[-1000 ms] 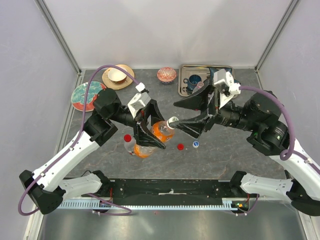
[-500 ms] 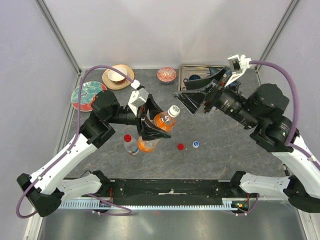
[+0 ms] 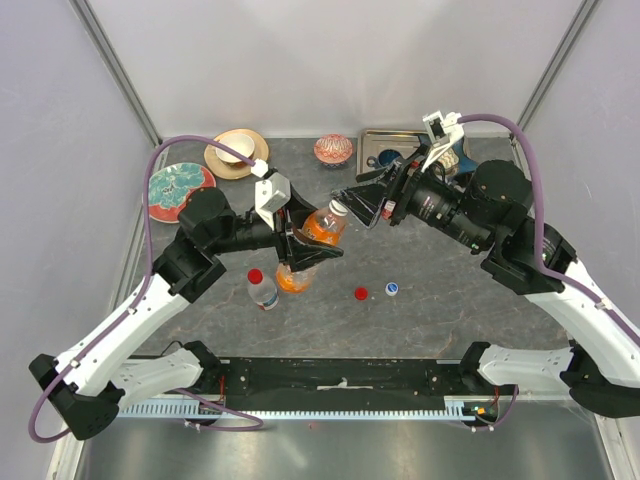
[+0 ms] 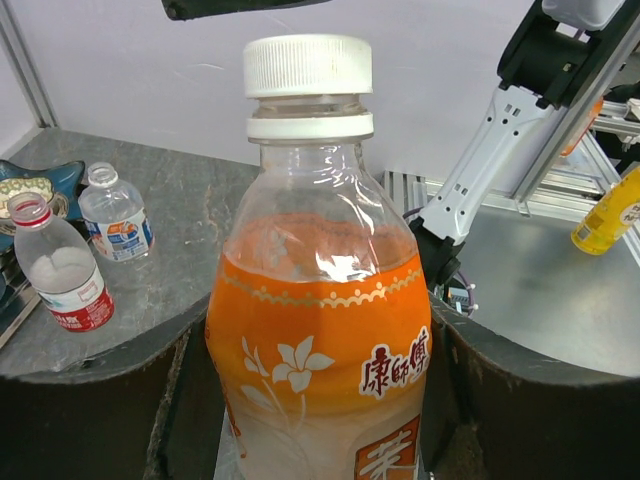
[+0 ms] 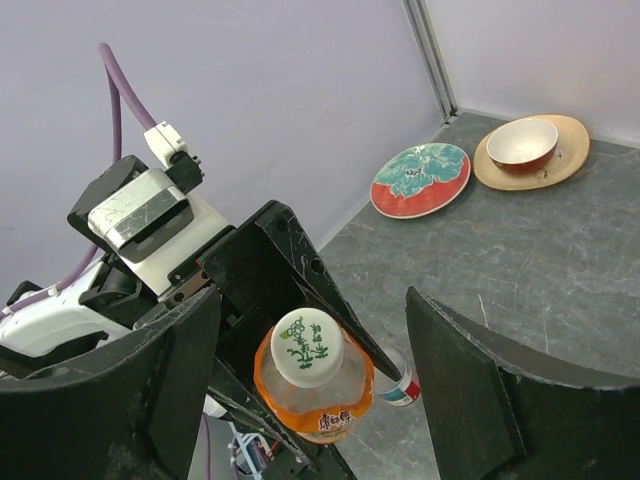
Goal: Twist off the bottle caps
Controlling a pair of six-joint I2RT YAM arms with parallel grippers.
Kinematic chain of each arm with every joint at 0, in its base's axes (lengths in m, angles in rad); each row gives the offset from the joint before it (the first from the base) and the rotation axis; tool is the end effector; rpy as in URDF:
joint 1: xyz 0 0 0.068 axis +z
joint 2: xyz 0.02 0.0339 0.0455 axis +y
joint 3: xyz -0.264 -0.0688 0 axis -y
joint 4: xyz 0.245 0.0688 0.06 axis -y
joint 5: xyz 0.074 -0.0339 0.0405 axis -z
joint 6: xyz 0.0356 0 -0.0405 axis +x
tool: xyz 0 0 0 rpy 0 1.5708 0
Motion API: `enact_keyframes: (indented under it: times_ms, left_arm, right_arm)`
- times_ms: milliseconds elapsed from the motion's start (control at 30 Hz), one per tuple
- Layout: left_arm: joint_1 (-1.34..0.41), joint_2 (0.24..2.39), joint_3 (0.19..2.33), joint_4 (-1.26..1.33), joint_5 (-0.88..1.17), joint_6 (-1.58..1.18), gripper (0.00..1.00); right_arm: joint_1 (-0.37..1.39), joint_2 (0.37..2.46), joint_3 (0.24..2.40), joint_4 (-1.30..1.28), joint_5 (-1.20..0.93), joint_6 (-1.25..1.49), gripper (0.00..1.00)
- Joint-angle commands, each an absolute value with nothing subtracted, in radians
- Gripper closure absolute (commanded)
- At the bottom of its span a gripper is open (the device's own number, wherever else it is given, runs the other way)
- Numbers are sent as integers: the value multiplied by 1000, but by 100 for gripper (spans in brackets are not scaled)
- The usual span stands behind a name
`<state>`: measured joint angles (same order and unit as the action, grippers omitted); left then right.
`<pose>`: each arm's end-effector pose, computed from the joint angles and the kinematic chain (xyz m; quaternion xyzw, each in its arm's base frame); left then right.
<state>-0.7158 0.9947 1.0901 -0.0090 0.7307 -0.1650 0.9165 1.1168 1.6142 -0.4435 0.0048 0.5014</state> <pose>0.1463 -0.1587 0.4266 0.4251 0.5359 -0.5119 0.5197 0.1221 0.1589 0.5263 -0.1400 0.6734 0.4713 0.5521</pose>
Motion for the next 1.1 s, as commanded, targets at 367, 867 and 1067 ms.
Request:
enact_keyframes:
  times_ms: [367, 867, 1067]
  left_arm:
    - [-719, 980, 1086, 9, 692, -114, 57]
    - [-719, 976, 1074, 12, 689, -110, 57]
    - [-719, 971, 1074, 14, 686, -109, 57]
  right_arm:
    - [920, 1127, 1592, -456, -34, 505, 25]
    - [920, 1138, 1586, -463, -38, 505, 36]
    - [920, 1140, 1583, -463, -44, 506, 37]
